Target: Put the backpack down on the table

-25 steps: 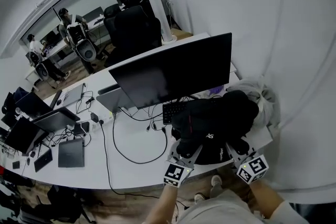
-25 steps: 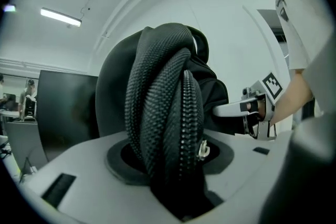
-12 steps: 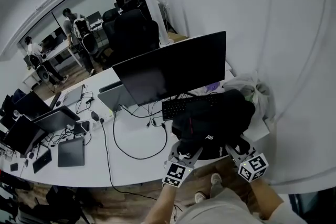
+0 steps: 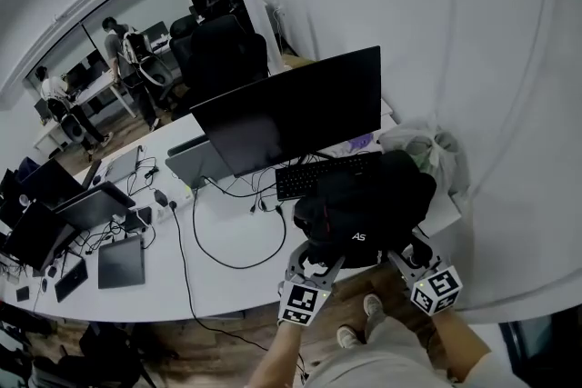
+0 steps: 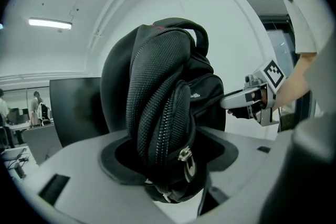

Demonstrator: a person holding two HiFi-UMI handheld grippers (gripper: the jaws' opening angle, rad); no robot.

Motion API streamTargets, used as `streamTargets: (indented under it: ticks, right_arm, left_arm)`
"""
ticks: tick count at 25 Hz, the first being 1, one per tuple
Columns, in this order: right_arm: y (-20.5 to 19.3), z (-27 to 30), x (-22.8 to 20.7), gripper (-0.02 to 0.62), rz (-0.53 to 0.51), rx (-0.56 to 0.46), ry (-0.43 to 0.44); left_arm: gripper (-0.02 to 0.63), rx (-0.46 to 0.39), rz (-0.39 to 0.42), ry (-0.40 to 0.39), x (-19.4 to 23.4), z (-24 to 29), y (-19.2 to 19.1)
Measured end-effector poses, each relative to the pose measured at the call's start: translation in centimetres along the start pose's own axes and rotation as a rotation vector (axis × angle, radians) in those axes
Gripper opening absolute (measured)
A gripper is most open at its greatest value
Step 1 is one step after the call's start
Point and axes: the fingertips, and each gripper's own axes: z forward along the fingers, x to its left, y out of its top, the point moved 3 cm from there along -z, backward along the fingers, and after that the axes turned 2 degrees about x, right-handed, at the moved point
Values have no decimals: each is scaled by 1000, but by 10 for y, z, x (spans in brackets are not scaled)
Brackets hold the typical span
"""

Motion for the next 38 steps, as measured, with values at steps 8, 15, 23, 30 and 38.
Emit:
streamTargets:
  ticks: [8, 15, 23, 30, 38]
  right_arm:
    - [12, -34, 1, 221, 56, -94, -11]
    - [8, -80, -8, 221, 69, -130, -29]
    - [9, -183, -15, 218, 76, -180, -72]
    - [-9, -273, 2, 88, 66, -195, -91]
    - [-28, -354, 36, 51, 39, -176, -75]
  left_arm:
    - [273, -43, -71, 97, 12, -39, -3]
    - [273, -32, -58, 217, 8, -78, -2]
    - [178, -70, -125, 414, -33, -144, 7]
    - [17, -103, -160, 466, -112, -205, 4]
    - [8, -118, -188, 459, -194, -270, 8]
